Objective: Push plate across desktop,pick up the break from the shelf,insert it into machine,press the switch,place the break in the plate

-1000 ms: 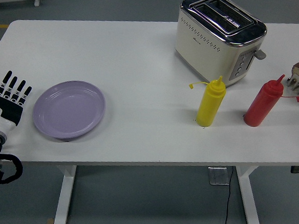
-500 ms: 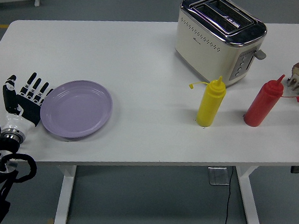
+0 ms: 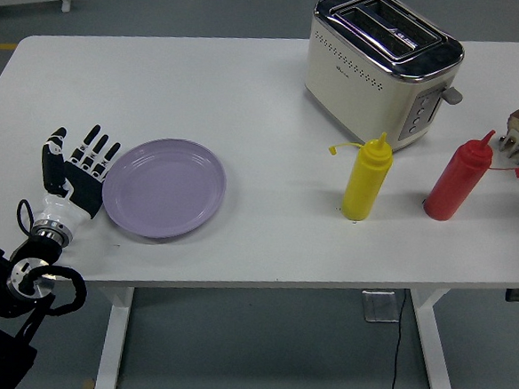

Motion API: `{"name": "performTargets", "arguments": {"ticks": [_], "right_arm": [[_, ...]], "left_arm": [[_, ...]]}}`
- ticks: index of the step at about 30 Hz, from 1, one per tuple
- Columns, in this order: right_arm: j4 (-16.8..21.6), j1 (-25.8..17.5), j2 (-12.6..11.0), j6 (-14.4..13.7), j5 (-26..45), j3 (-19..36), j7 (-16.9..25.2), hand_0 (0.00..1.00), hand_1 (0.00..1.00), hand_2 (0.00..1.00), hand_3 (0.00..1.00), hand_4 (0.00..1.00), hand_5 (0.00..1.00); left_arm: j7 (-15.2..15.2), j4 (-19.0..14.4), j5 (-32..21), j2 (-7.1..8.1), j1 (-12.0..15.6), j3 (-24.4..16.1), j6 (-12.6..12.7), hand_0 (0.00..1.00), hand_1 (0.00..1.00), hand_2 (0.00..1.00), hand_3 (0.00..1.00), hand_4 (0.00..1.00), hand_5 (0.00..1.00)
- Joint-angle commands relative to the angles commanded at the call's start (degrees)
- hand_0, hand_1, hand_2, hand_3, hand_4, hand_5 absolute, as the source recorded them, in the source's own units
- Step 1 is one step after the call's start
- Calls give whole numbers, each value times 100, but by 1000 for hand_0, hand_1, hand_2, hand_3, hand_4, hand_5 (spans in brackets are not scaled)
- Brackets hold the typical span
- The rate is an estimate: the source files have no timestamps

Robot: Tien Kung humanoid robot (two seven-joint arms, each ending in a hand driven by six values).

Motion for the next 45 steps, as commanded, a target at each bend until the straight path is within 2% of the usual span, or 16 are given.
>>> {"name": "performTargets", "arguments": {"ticks": [10, 14, 21, 22, 27, 28, 33, 34, 39, 40, 45], "right_arm": [[-313, 290, -93, 105, -1397, -452, -111, 919, 860, 875, 876, 763, 294], [-451, 401, -90, 86, -1667, -600, -151, 919, 860, 875, 876, 763, 294], [-812, 697, -62, -113, -1897, -890, -210, 905, 849, 854, 864, 761, 283], [-850, 727, -59, -145, -1917, -921, -219, 801, 778, 766, 785, 736, 260], [-1043, 871, -39, -358, -2098, -1063, -243, 801, 778, 766, 785, 736, 260], [-1070, 891, -36, -386, -2131, -1081, -247, 645, 673, 655, 680, 658, 203], [-1214, 993, -34, -512, -2369, -1192, -282, 645, 673, 655, 680, 658, 203], [-1240, 1011, -35, -527, -2410, -1210, -285, 529, 597, 591, 621, 597, 151], [-1366, 1092, -39, -596, -2557, -1307, -315, 529, 597, 591, 621, 597, 151], [-1393, 1111, -43, -625, -2582, -1333, -320, 434, 526, 545, 552, 511, 94], [-1477, 1149, -54, -699, -2636, -1376, -323, 434, 526, 545, 552, 511, 94]], "left_arm": [[-28, 62, -163, -83, -196, 593, 21, 895, 918, 968, 819, 638, 998], [-28, 88, -203, -133, -296, 775, 18, 895, 918, 968, 819, 638, 998], [-29, 116, -269, -242, -490, 1108, 13, 893, 917, 966, 816, 638, 998], [-29, 114, -275, -254, -509, 1143, 11, 887, 915, 963, 815, 638, 998], [-30, 104, -308, -302, -590, 1321, 8, 887, 915, 963, 815, 638, 998], [-30, 100, -313, -308, -599, 1345, 8, 883, 915, 961, 814, 640, 998], [-31, 44, -315, -328, -635, 1410, 6, 883, 915, 961, 814, 640, 998], [-31, 30, -315, -330, -641, 1415, 4, 883, 912, 961, 813, 640, 998], [-28, -54, -315, -318, -666, 1428, -8, 883, 912, 961, 813, 640, 998], [-29, -97, -307, -308, -657, 1412, -5, 880, 911, 960, 812, 641, 998], [-30, -304, -250, -258, -604, 1257, 3, 880, 911, 960, 812, 641, 998]]}}
